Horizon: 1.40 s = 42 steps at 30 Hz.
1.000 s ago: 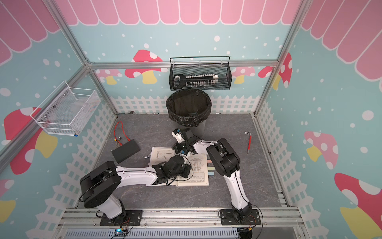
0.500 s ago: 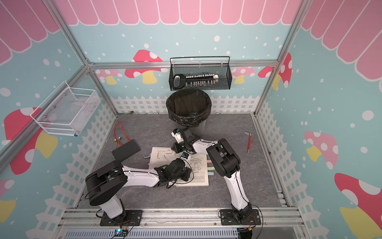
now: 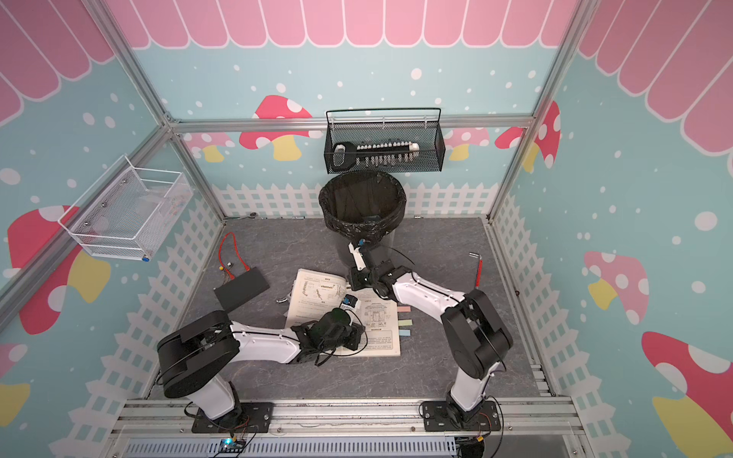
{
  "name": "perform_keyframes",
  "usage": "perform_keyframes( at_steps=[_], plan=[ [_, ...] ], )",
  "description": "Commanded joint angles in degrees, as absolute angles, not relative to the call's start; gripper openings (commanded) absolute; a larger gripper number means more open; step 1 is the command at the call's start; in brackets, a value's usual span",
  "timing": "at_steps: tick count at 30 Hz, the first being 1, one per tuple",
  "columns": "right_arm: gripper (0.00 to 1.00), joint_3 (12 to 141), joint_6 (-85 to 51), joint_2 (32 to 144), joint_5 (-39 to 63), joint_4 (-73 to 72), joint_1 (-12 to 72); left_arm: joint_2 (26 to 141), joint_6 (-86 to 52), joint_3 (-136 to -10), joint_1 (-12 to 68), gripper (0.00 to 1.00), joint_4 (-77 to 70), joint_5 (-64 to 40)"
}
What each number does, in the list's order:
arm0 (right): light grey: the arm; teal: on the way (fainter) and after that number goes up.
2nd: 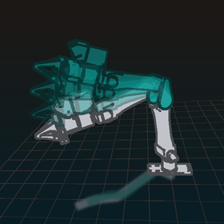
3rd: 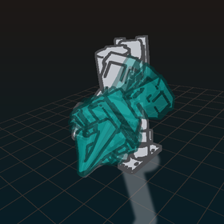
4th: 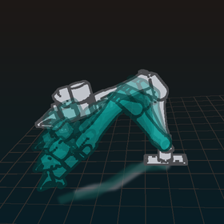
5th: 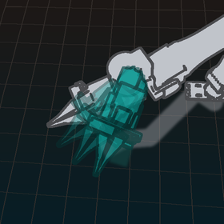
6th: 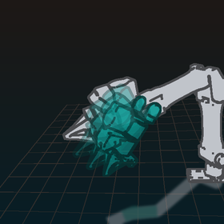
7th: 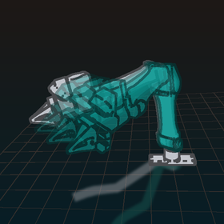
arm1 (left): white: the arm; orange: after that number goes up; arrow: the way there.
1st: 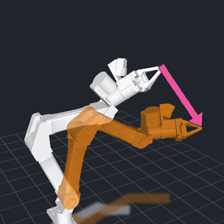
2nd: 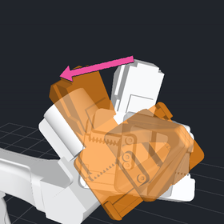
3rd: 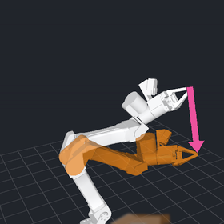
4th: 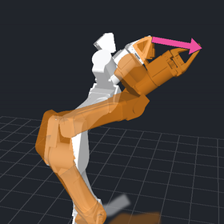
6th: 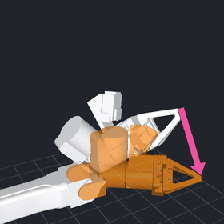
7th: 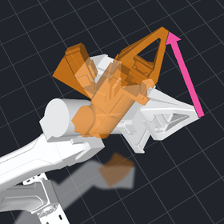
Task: Peel off the used sticky note
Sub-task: Adjust the book at the center of the board.
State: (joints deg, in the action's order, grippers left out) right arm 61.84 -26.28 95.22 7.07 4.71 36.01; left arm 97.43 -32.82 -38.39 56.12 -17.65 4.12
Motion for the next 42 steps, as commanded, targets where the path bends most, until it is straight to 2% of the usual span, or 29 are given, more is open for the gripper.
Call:
perform_keyframes(
  at_steps=[1, 7, 13, 18, 23, 31, 42],
  plan=[
    [0.31, 55.06, -28.35, 91.13, 1.48, 7.58, 36.11, 98.45, -32.7, -37.88, 56.15, 0.0, -15.21, 5.88],
    [0.23, 42.8, -33.33, 83.9, 0.45, 4.17, 35.96, 98.05, -31.86, -38.8, 55.33, 0.0, -15.37, 5.25],
    [0.11, 32.72, -38.46, 83.33, 2.45, -2.98, 35.97, 98.66, -29.65, -42.1, 53.38, 0.0, -15.48, 3.54],
    [0.07, 24.89, -42.5, 83.12, 4.15, -7.82, 36.05, 99.98, -26.62, -47.09, 49.79, 0.0, -15.26, 1.34],
    [0.05, 18.76, -45.57, 78.2, 3.59, -8.5, 36.05, 104.36, -22.96, -55.45, 46.63, 0.0, -14.67, -2.76],
    [0.04, 16.96, -46.58, 70.53, 0.77, -3.38, 36.1, 116.42, -21.26, -66.09, 44.49, 0.0, -15.2, -7.92],
    [0.04, 18.65, -47.1, 69.37, -0.19, -0.98, 36.06, 119.61, -21.66, -63.57, 43.24, 0.0, -17.72, -7.72]
  ],
)
